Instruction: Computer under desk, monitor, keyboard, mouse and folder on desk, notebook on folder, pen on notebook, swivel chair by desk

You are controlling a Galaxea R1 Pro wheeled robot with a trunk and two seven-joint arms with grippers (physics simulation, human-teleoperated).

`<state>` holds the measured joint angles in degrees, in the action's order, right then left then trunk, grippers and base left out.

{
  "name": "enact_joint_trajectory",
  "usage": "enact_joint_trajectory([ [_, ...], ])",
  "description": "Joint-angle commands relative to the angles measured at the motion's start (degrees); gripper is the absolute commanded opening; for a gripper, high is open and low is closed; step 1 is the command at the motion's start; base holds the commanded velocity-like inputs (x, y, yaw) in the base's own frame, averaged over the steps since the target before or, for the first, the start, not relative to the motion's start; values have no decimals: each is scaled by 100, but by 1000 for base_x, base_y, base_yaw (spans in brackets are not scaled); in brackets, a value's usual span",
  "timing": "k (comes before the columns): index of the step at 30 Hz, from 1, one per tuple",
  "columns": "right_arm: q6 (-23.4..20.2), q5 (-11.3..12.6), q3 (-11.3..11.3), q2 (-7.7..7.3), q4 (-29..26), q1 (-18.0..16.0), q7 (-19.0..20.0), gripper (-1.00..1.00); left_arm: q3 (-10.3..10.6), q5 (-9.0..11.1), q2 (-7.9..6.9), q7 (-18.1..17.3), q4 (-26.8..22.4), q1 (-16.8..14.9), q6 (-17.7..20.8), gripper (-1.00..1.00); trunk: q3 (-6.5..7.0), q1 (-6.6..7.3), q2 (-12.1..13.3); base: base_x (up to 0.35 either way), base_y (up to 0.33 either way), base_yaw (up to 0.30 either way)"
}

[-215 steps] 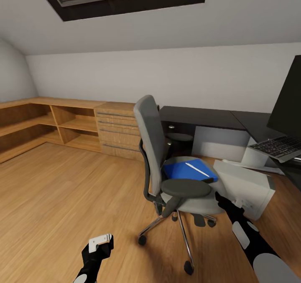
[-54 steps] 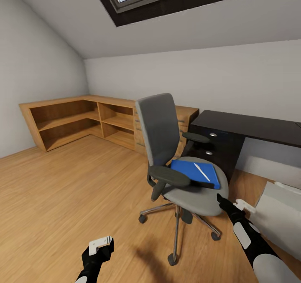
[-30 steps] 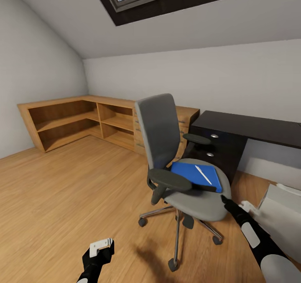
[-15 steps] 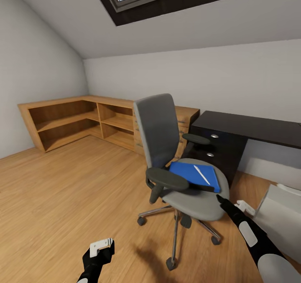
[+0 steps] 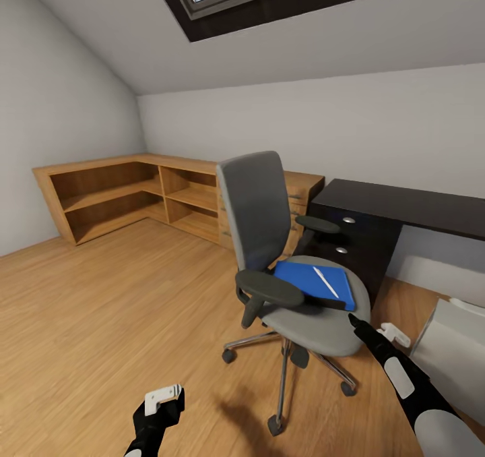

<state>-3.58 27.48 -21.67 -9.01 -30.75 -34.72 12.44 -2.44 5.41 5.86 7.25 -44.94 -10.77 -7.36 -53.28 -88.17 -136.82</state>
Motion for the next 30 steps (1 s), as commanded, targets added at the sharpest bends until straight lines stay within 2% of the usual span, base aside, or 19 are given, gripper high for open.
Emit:
enact_joint_trajectory([
  [1,-37,34,-10,4,139,0,36,100,-2,56,3,-3,3,-4,-20,100,-6,1,-1,0,0,13],
  [8,-30,35,-6,3,139,0,32,100,-2,55,3,3,3,-4,-20,100,-7,1,-1,0,0,70],
  [30,-29,30,-12,-4,139,0,39,100,-2,56,3,4,3,-4,-20,100,-7,1,-1,0,0,258],
])
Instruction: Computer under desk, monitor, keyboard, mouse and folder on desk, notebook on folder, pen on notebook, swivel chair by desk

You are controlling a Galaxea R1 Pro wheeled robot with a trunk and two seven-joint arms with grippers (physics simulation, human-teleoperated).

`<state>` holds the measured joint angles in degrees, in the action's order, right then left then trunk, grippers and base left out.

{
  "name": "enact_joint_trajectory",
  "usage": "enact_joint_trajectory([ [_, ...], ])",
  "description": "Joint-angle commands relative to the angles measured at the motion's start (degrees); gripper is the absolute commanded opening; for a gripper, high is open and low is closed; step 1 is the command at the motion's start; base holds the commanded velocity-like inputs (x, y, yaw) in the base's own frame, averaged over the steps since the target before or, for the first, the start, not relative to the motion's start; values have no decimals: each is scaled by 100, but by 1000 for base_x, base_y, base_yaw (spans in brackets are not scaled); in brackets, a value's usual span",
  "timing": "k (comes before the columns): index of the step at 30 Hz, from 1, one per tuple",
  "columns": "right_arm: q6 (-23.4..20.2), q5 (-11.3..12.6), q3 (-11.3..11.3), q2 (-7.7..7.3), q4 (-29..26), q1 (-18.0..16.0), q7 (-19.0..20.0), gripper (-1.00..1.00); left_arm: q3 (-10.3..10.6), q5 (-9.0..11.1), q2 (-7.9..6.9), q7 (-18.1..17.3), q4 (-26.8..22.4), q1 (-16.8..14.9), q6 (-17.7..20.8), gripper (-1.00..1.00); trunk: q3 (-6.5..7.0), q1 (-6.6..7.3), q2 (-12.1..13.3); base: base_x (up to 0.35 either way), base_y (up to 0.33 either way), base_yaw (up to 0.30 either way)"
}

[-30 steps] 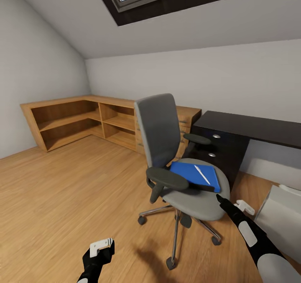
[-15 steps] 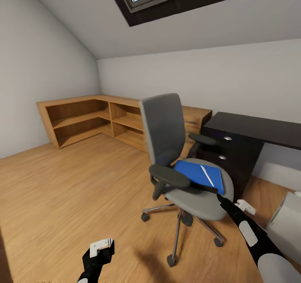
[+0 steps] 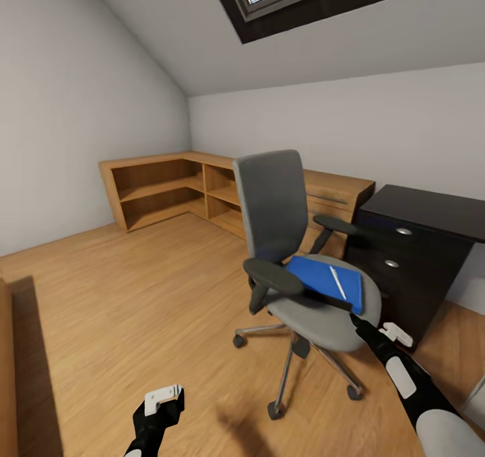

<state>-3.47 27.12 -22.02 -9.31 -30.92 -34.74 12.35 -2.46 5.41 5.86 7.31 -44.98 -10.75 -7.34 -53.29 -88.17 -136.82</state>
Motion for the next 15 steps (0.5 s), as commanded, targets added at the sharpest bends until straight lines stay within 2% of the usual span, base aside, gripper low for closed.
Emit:
enact_joint_trajectory([
  [1,-39,66,23,26,157,2,48,100,-1,56,3,-2,7,-4,-22,100,-6,0,-1,0,0,240],
  [5,-45,69,24,26,157,2,41,100,-1,56,3,-3,13,-5,-22,100,-6,0,-1,0,0,141],
  [15,-55,66,30,26,148,2,39,100,-1,56,3,-11,114,-2,-22,100,-6,0,-1,0,0,12],
])
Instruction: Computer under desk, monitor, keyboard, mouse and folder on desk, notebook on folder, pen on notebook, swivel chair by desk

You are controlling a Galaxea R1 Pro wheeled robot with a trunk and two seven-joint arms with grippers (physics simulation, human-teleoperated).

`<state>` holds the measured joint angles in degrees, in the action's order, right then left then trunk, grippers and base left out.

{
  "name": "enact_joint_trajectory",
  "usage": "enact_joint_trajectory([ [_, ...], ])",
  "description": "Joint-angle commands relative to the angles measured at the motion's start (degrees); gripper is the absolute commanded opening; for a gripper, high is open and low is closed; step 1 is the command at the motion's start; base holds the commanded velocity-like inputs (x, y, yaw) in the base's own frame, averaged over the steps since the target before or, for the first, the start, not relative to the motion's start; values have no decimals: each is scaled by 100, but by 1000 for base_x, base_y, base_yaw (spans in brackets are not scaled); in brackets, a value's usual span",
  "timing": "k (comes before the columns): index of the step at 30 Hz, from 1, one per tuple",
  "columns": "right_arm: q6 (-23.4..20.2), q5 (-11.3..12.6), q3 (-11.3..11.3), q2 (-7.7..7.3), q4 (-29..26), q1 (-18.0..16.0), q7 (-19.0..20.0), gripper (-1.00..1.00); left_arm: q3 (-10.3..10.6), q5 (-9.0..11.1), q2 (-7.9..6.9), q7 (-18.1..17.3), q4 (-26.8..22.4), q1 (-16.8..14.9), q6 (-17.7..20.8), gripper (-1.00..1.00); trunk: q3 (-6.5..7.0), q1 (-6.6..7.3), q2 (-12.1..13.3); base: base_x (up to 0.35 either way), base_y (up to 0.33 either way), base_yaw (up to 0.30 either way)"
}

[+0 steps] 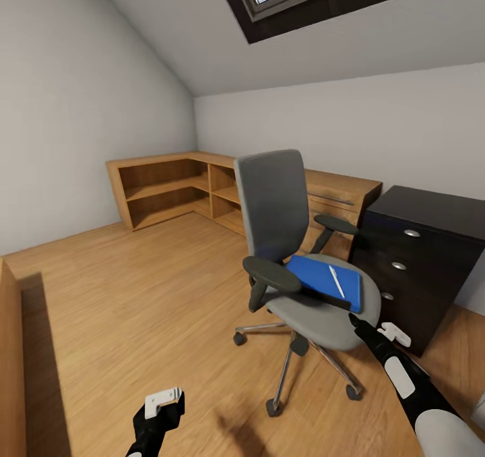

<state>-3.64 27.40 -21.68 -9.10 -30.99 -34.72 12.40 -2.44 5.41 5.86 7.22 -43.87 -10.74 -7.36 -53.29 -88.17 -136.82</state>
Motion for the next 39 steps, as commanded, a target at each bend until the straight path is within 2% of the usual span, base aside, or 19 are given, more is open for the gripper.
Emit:
enact_joint_trajectory([
  [1,-36,40,-4,4,155,0,35,100,-2,56,3,-2,4,-5,-20,100,-6,0,-1,0,0,0],
  [9,-23,38,-2,78,155,0,35,100,-2,56,0,-2,10,-7,-20,100,-6,0,-1,0,0,101],
  [25,-22,38,-13,81,154,0,36,100,-2,56,-4,-2,10,-7,-20,100,-6,0,-1,0,0,18],
  [39,-14,38,-12,83,158,0,44,100,-2,48,1,-2,10,-5,-29,100,-6,0,-1,231,0,0],
])
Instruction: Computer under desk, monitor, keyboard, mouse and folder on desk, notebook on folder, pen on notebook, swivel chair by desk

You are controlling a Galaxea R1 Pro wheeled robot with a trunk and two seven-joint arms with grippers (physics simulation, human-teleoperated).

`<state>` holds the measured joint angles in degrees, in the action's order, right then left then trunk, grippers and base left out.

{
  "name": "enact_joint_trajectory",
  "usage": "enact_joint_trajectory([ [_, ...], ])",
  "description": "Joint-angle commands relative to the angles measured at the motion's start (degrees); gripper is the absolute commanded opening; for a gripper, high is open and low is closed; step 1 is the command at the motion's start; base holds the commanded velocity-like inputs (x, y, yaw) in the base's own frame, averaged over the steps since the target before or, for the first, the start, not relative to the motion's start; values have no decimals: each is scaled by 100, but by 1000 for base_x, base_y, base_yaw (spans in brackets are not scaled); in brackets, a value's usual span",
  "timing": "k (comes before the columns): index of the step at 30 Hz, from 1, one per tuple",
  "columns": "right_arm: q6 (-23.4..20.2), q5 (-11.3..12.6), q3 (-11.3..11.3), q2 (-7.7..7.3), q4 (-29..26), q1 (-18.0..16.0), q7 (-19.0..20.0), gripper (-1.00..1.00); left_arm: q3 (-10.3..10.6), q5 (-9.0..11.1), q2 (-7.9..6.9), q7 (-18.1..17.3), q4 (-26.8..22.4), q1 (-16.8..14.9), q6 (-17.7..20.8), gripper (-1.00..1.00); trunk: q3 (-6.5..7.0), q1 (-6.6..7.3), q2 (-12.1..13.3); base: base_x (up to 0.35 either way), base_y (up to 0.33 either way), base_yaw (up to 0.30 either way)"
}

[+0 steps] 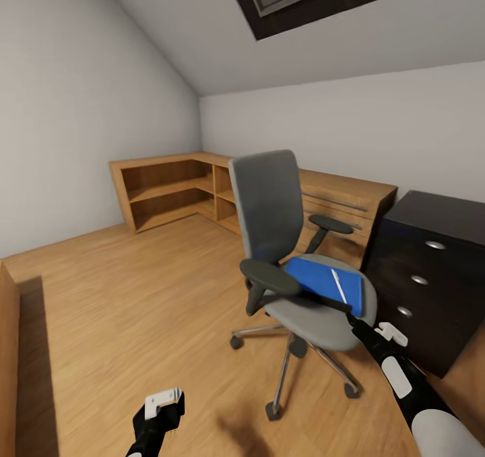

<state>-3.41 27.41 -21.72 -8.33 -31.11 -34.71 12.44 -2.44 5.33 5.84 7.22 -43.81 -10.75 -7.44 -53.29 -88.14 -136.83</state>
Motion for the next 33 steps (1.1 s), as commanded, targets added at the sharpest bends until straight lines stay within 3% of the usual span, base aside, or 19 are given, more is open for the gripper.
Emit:
enact_joint_trajectory([
  [1,-37,37,-8,6,168,0,39,100,-2,55,4,-2,4,-2,-21,100,-6,-2,-1,250,0,0],
  [13,-37,37,-8,5,168,0,39,100,-2,55,5,-2,4,-6,-21,100,-6,-2,-1,189,0,0],
  [27,-28,32,-8,7,175,0,48,100,-2,56,5,-3,4,-6,-20,100,-6,-2,-1,-99,1,0],
  [33,-28,29,-8,7,175,0,48,100,-2,63,1,-4,4,-5,-21,100,-6,-2,-1,-11,169,0],
])
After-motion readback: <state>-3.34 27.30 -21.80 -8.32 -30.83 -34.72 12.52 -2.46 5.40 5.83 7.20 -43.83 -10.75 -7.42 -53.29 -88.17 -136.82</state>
